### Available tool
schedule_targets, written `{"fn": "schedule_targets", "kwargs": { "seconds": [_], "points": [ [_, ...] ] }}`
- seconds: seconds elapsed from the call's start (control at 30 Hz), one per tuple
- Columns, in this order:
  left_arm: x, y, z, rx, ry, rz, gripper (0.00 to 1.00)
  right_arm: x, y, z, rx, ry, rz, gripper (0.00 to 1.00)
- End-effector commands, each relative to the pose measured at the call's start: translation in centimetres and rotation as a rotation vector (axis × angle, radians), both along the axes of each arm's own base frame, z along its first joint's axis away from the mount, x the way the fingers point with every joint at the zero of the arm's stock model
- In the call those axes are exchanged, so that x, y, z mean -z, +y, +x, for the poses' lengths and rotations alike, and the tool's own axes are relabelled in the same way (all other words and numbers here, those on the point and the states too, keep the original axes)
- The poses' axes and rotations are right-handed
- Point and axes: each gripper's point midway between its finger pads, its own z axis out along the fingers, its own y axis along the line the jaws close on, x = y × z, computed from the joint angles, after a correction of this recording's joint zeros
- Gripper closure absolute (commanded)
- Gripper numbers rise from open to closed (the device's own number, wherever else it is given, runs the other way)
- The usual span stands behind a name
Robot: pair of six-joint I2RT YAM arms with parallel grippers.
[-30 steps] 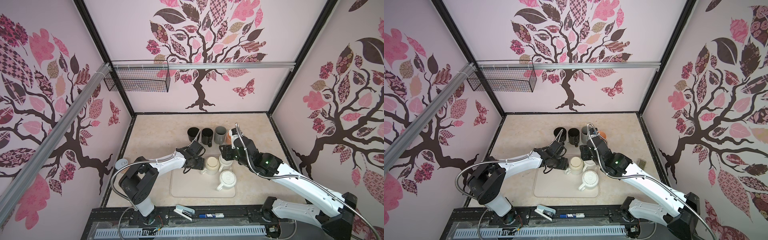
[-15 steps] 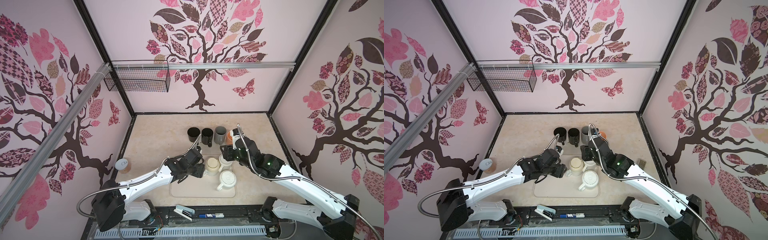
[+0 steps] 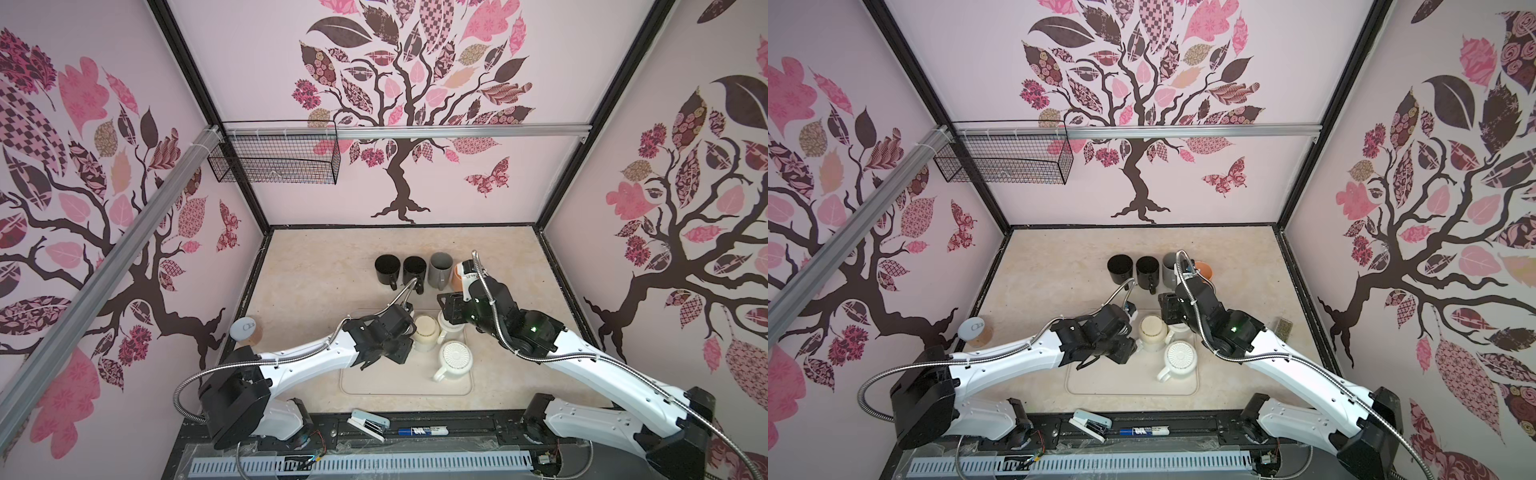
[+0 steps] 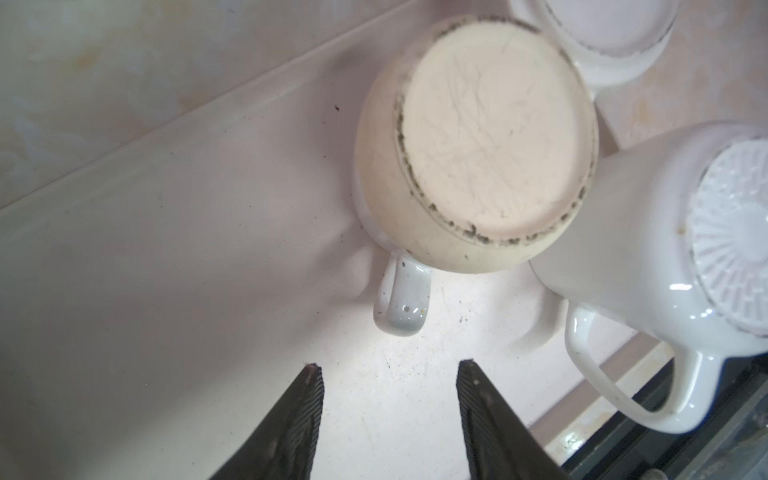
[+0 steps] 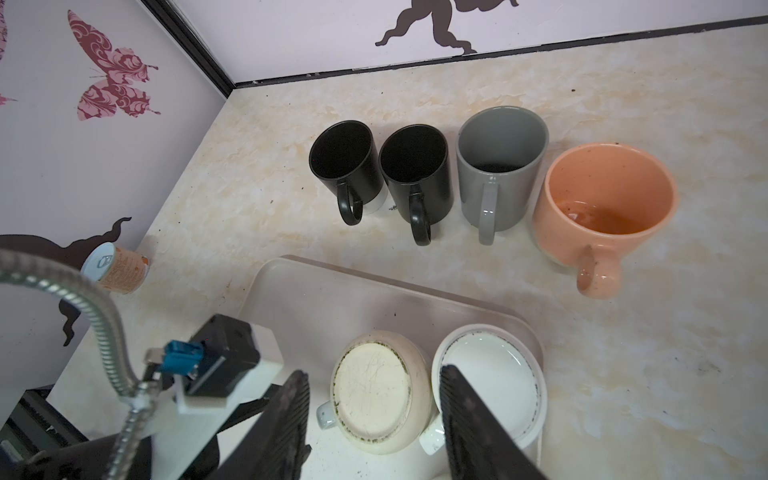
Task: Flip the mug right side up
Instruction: 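Lower the left gripper onto the cream mug's base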
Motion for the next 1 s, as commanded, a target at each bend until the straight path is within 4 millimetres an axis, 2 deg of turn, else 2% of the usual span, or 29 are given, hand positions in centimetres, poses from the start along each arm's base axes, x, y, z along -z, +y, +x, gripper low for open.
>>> {"fn": "schedule_targets", "kwargs": {
  "seconds": [0.0,0.2,0.97],
  "points": [
    [-0.3,-1.1,0.2,0.047,-0.029,0.001,0.43,-0.6,0.5,0.2,-0.015,-0.018,0.019,0.46],
    [1.0,-1.3,0.8,0.062,-0.038,0.056,0.42,-0.5,0.8,0.0,-0.031,-0.018,0.026,0.46],
    [1.9,-3.4,3.4,0.147,-0.117,0.143,0.44,-0.8,0.6,0.0,-0.031,-0.03,0.024,0.45]
  ]
}}
